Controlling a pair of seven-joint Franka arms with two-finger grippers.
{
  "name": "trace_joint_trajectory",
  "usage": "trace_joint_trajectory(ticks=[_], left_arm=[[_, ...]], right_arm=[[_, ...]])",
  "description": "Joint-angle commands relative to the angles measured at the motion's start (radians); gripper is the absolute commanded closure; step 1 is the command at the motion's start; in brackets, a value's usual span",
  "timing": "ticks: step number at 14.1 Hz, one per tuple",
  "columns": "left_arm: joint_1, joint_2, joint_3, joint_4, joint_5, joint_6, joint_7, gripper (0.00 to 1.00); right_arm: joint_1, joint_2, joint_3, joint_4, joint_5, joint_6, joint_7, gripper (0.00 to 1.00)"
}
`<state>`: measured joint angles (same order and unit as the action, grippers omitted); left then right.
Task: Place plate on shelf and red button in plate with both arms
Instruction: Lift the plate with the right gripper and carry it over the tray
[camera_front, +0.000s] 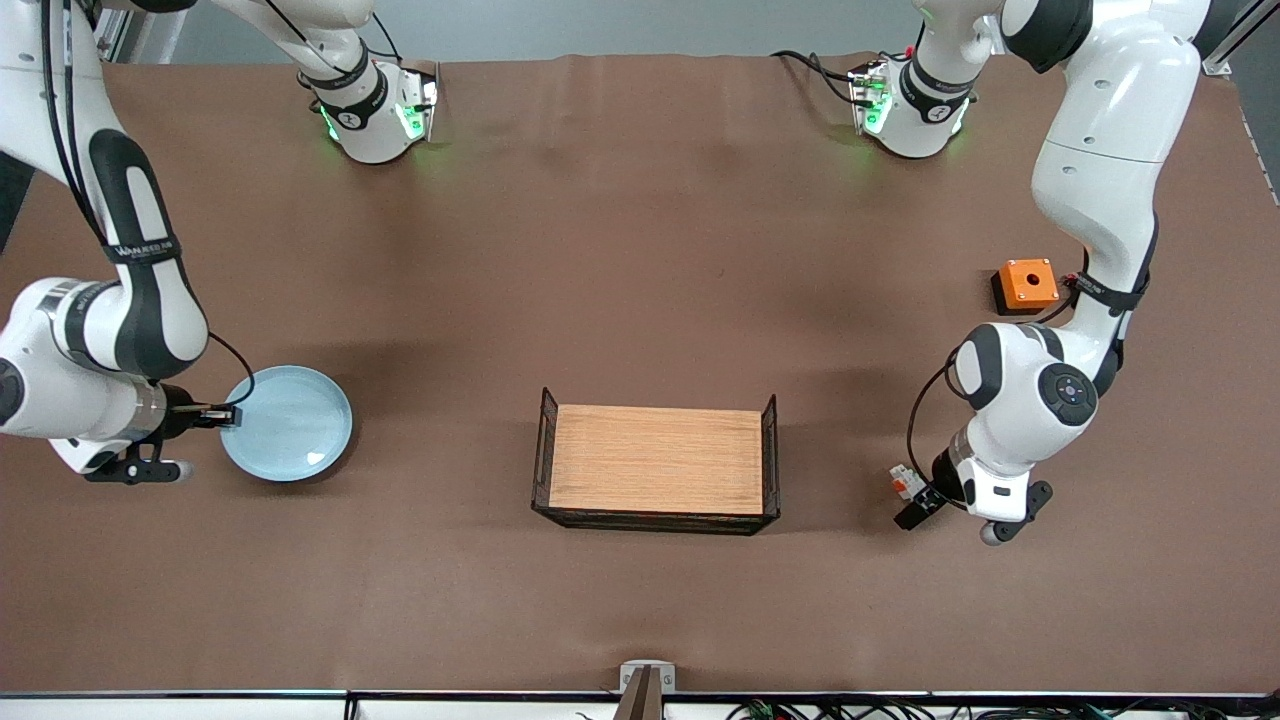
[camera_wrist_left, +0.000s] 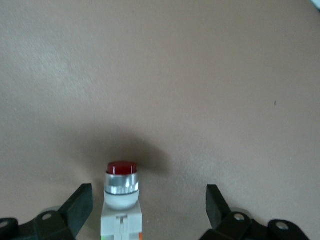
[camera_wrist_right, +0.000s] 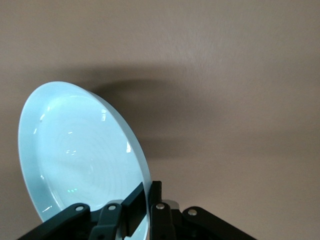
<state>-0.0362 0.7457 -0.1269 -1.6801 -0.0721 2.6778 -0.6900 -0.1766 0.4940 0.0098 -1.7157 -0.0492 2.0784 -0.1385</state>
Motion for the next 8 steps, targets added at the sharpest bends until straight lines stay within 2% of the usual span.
trace_joint_trajectory(ticks=[1,5,8], left_arm=[[-0.021,-0.022,0.007,-0.047,0.015,0.022,-0.033,0.0],[-0.025,-0.028,0.007,-0.067,0.017,0.028,-0.034,0.0],[-0.025,-0.028,0.007,-0.067,0.017,0.028,-0.033,0.09]], right_arm=[[0.025,-0.09,-0.004,-0.007,-0.015,-0.056,-0.004,0.99],[0.052,-0.179,-0.004,0.031,-0.008,-0.239,0.007,0.99],[0.066,-0.256,-0.002,0.027,0.047,-0.337,0.01,0.99]])
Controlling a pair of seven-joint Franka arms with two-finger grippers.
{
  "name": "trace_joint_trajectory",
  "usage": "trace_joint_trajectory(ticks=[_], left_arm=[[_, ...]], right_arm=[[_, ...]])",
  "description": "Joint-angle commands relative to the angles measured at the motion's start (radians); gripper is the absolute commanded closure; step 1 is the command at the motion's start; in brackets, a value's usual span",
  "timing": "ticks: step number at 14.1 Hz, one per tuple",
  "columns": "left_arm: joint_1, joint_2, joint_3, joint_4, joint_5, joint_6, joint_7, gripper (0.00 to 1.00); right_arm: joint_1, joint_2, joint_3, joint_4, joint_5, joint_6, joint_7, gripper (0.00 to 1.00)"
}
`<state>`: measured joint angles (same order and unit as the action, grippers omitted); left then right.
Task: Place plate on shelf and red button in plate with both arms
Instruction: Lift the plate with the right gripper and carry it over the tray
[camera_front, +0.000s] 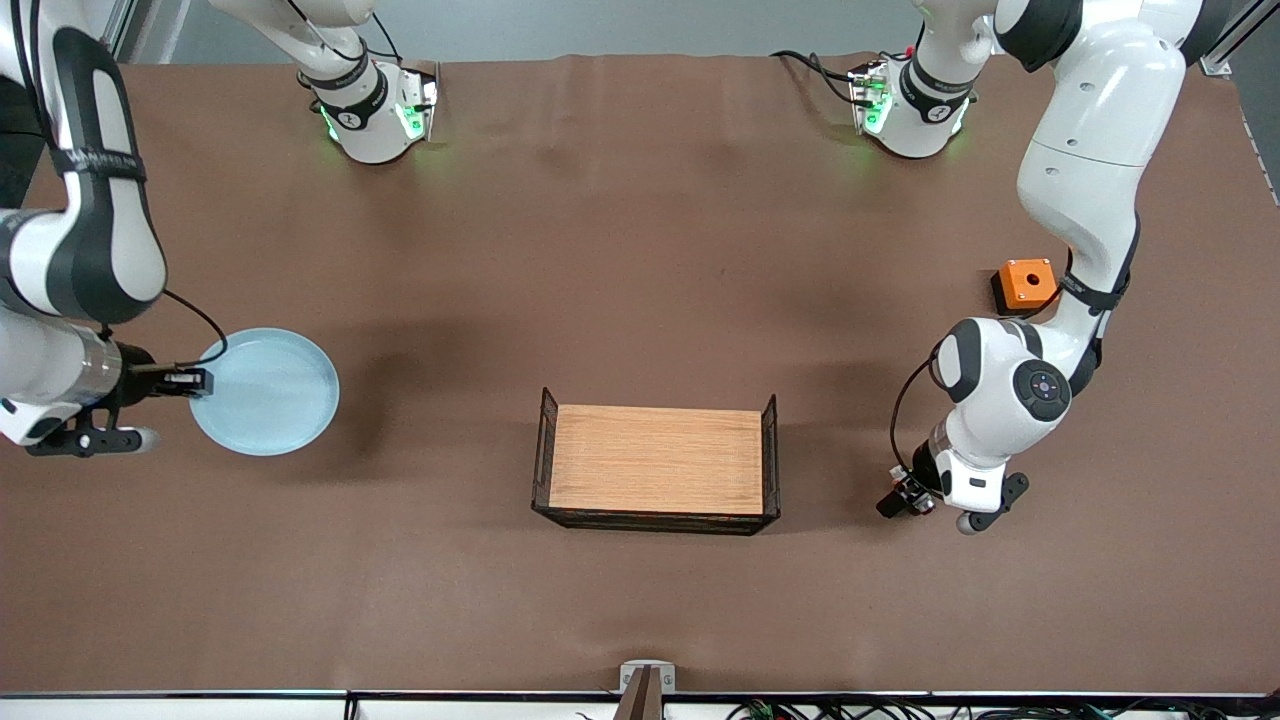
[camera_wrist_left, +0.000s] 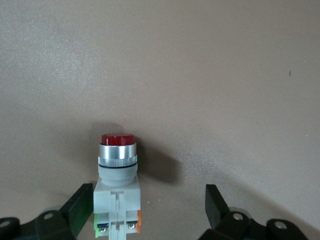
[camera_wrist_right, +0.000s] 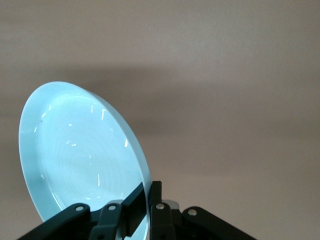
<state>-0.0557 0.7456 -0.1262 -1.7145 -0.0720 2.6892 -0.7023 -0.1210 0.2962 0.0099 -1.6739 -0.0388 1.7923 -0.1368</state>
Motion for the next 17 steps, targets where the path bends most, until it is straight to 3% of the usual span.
trace_joint_trajectory(ticks=[1,3,6,9,12,15,17], left_arm=[[-0.006,-0.028,0.007,-0.031,0.017,0.017,-0.02,0.15],[-0.006,-0.028,0.007,-0.031,0.017,0.017,-0.022,0.31],[-0.006,-0.028,0.007,-0.031,0.017,0.015,-0.02,0.38],[-0.009,-0.029,0.01,-0.031,0.018,0.008,-0.019,0.53],[-0.018,-0.032,0.013,-0.031,0.076,-0.021,-0.019,0.73],[-0.013,-0.055,0.011,-0.016,0.109,-0.095,-0.022,0.76],[-0.01,-0.077,0.011,0.041,0.109,-0.225,-0.025,0.78]], right_arm=[[0.011,-0.08,-0.004,-0.018,0.063,-0.08,0.012,0.99],[0.012,-0.11,-0.002,-0.02,0.089,-0.125,0.066,0.99],[0.073,-0.188,-0.002,-0.03,0.158,-0.223,0.248,0.99],[0.252,-0.27,-0.001,-0.02,0.174,-0.293,0.637,1.0],[0.442,-0.269,-0.001,0.029,0.192,-0.289,1.011,1.0],[0.579,-0.226,-0.004,0.112,0.241,-0.239,1.375,1.0],[0.65,-0.192,-0.004,0.128,0.238,-0.167,1.547,1.0]])
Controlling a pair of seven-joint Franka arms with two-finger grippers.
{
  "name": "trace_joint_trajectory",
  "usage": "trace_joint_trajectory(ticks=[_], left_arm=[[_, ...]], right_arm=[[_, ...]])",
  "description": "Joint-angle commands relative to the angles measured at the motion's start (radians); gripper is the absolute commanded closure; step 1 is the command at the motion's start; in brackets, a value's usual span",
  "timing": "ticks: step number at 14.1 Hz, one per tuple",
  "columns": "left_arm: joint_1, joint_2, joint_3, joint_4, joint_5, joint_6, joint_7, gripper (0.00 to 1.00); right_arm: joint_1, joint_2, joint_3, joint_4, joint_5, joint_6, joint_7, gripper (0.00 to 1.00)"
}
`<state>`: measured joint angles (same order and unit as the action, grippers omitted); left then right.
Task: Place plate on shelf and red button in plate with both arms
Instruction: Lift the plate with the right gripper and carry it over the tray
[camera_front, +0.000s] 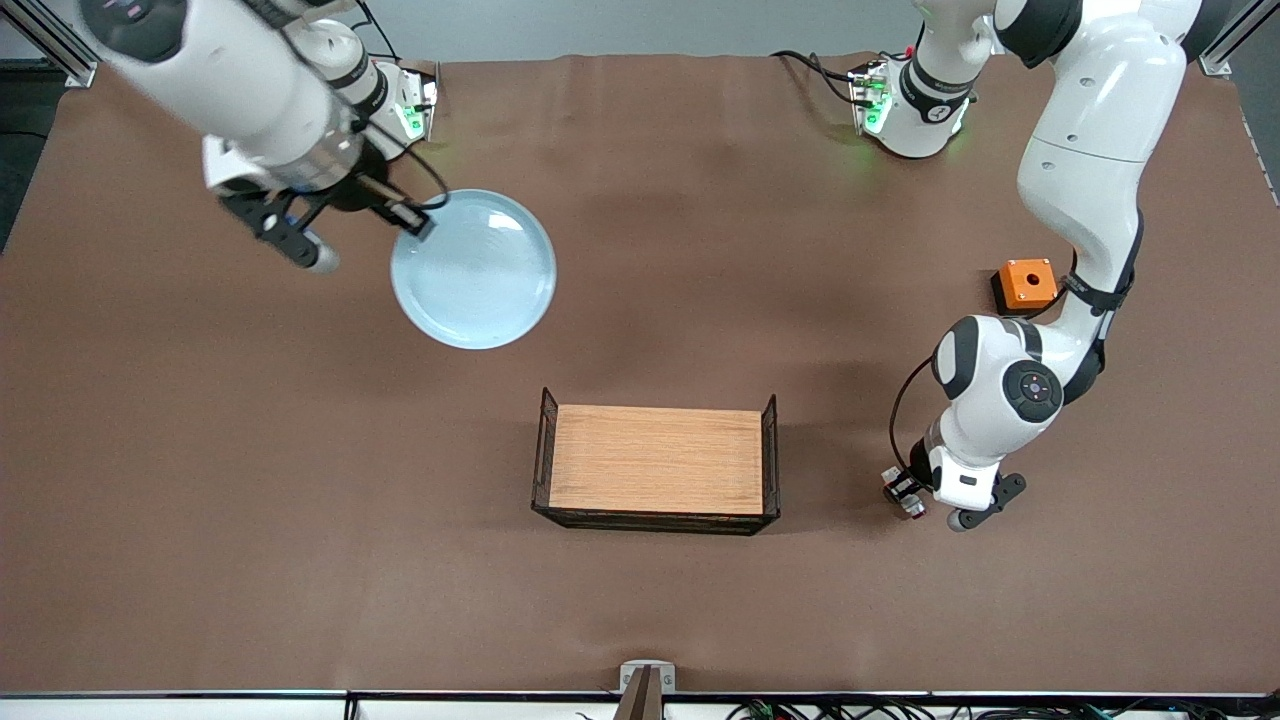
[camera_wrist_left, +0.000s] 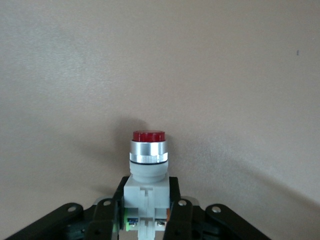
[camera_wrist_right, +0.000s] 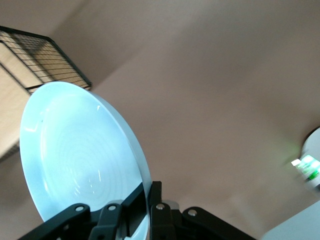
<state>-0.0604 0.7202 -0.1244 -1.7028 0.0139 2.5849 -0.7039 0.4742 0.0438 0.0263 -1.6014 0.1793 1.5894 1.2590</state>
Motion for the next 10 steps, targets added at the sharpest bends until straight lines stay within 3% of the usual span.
trace_joint_trajectory(ticks=[1,5,10], left_arm=[[-0.007,-0.054,0.009,0.072,0.023,-0.205,-0.026,0.78],[-0.006,-0.067,0.008,0.261,0.017,-0.532,-0.068,0.78],[-0.004,-0.153,0.006,0.276,0.008,-0.62,-0.204,0.78]], right_arm=[[0.085,0.082,-0.02,0.058,0.019,0.081,0.243,1.0],[0.159,0.18,-0.022,0.099,0.006,0.259,0.532,1.0],[0.193,0.264,-0.022,0.124,-0.06,0.44,0.764,1.0]])
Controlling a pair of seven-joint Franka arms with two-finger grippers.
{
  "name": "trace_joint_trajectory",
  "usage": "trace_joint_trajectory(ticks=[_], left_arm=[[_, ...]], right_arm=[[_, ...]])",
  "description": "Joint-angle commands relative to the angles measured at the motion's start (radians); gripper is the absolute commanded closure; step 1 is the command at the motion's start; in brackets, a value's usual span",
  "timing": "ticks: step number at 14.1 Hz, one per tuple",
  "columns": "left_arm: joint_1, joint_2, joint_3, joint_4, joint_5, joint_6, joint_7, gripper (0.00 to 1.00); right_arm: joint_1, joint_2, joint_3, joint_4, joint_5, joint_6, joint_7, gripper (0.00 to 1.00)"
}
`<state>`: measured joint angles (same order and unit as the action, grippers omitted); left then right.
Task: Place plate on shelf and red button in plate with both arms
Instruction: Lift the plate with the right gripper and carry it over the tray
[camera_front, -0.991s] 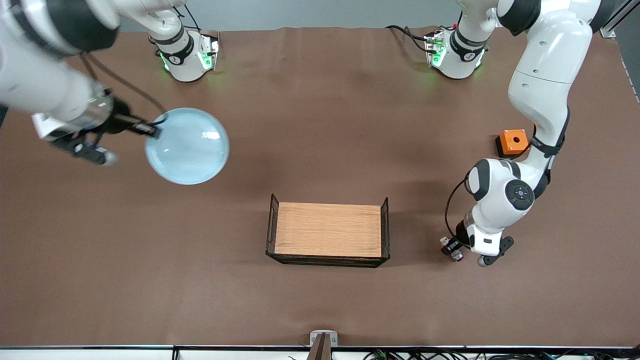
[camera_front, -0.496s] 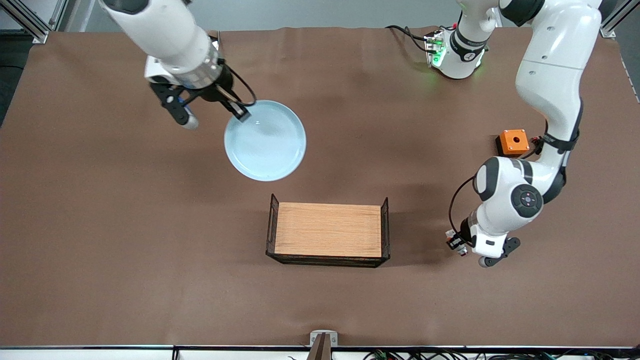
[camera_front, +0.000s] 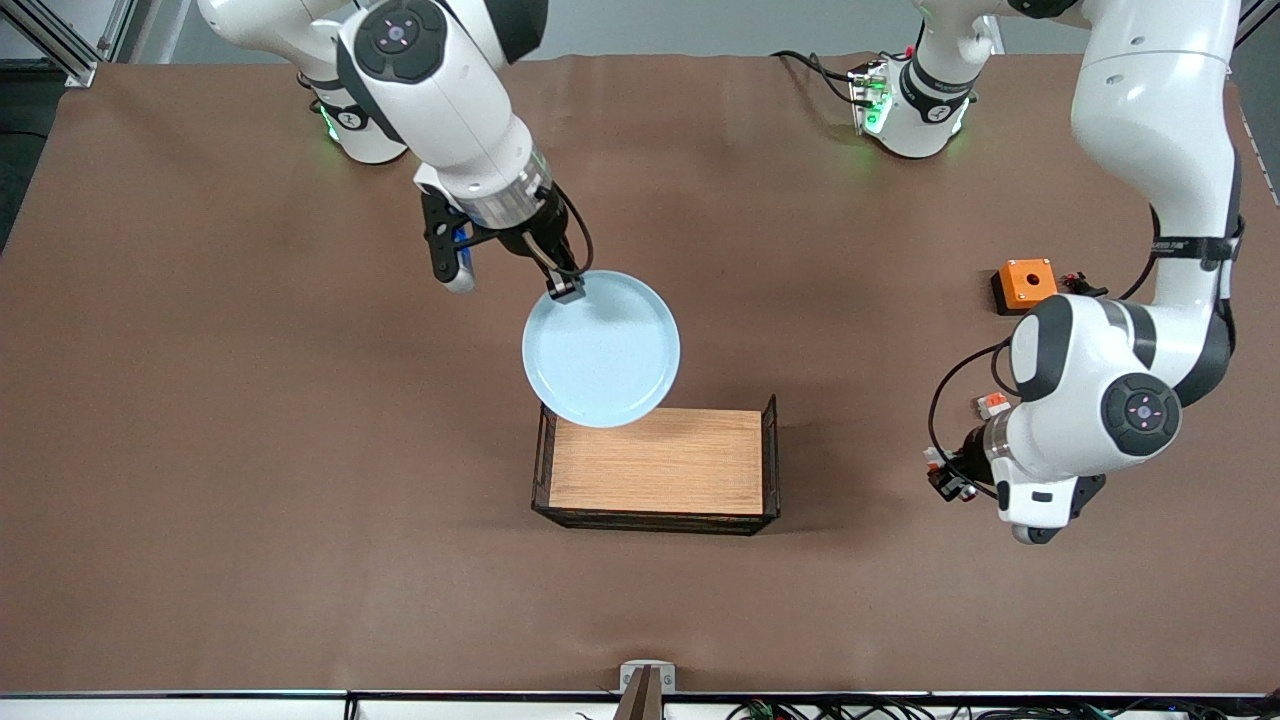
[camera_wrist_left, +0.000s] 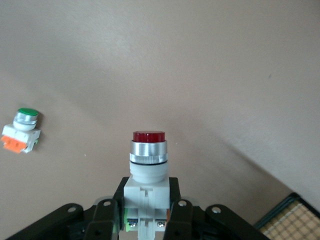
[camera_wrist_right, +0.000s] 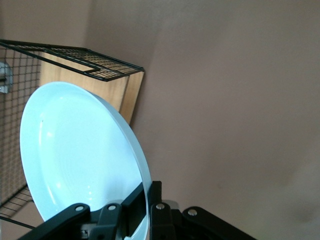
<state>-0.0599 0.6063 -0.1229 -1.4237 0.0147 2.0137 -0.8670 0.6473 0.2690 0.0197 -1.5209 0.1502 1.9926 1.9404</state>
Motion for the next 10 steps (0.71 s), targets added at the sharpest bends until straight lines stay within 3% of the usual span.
trace_joint_trajectory(ticks=[1,5,10], left_arm=[[-0.005,-0.054,0.003,-0.001,-0.001,-0.084,-0.07,0.78],[-0.005,-0.097,0.0,0.064,-0.024,-0.179,-0.211,0.78],[-0.018,-0.109,-0.012,0.114,-0.032,-0.208,-0.384,0.77]], right_arm=[[0.032,0.052,-0.015,0.044,-0.034,0.075,0.116,1.0],[0.04,0.134,-0.018,0.106,-0.049,0.133,0.273,1.0],[0.068,0.274,-0.018,0.168,-0.149,0.225,0.357,1.0]])
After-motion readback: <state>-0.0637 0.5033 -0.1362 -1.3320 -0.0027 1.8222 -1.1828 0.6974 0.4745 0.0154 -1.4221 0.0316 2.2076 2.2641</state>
